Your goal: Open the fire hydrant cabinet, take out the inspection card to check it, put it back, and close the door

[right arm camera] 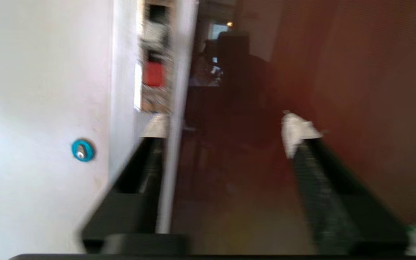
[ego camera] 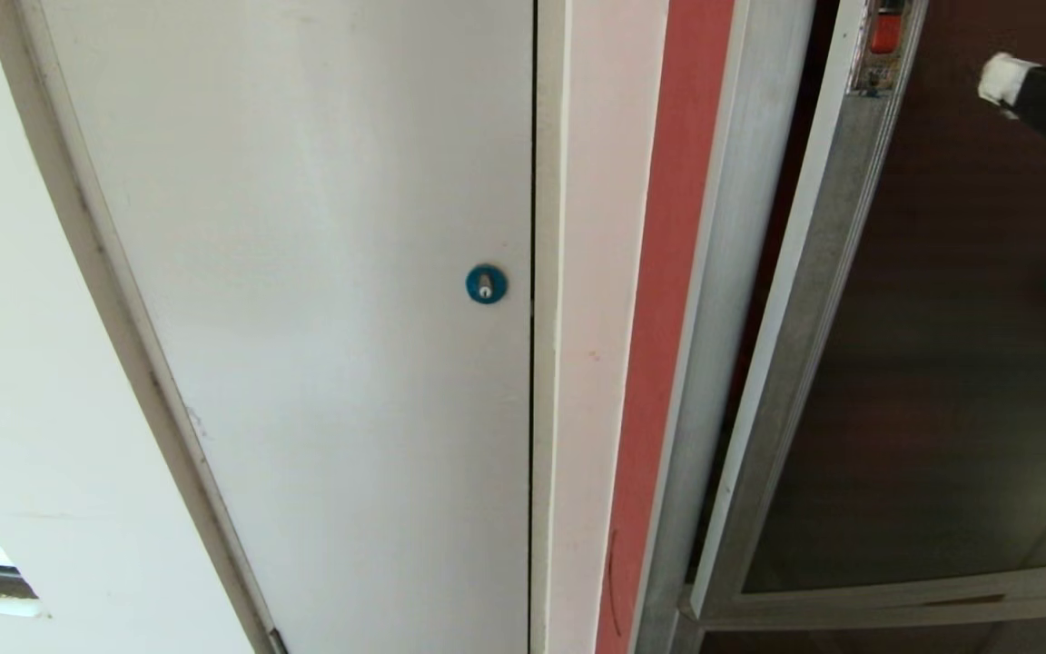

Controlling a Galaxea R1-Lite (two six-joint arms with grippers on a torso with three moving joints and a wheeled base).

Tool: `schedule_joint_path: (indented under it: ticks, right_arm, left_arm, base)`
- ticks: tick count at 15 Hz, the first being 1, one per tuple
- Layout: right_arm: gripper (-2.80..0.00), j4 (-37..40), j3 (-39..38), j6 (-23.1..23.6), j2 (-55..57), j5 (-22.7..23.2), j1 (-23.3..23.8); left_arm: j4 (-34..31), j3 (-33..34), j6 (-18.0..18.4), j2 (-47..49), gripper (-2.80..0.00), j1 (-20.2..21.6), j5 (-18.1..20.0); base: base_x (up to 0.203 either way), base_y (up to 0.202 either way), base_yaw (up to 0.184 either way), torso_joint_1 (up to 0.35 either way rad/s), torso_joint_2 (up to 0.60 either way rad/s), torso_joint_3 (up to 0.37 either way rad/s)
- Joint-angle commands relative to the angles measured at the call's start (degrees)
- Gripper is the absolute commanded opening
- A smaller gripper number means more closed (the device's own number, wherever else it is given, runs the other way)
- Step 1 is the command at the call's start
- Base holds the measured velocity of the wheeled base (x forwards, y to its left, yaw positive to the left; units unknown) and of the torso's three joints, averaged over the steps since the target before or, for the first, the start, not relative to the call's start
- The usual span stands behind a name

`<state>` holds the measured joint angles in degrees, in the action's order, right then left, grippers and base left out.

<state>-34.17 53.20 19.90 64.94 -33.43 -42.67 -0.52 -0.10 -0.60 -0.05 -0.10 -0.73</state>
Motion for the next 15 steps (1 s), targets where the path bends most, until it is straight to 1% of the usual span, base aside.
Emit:
schedule_joint_path:
  ticks: [1,5,8,12,14,15]
  right_arm:
    - [-2.8,-0.13,-3.17,0.13,-4.75,-0.14,0.94]
    - [-2.8,-0.1,-11.94,0.06,-12.13,-0.08,5.28]
    - [-2.8,-0.04,-15.87,0.06,-17.77,-0.19,11.37]
    - [-2.8,-0.1,-21.78,0.06,-25.86,-0.27,24.89]
    - [-2.8,0.15,-24.07,0.04,-29.75,-0.35,30.71]
    - [-2.8,2.18,-24.86,0.03,-31.7,-0.28,33.75]
  left_arm:
    - [0.0,0.01,-0.02,0.05,-2.8,0.01,-0.06]
    - [0.0,0.01,-0.02,0.05,-2.8,0.01,0.03]
    - [0.0,0.01,-0.02,0.05,-2.8,0.01,0.03]
    - [0.0,0.01,-0.02,0.05,-2.8,0.01,-0.06]
    - [0.0,0.01,-0.02,0.05,-2.8,0.01,-0.06]
    - [0.0,0.01,-0.02,0.05,-2.8,0.01,-0.01]
  base:
    - [0.0,0.0,0.0,0.0,0.0,0.0]
    - [0.0,0.0,0.0,0.0,0.0,0.0]
    - [0.0,0.0,0.0,0.0,0.0,0.0]
    - [0.0,0.0,0.0,0.0,0.0,0.0]
    - [0.0,0.0,0.0,0.0,0.0,0.0]
    - [0.0,0.0,0.0,0.0,0.0,0.0]
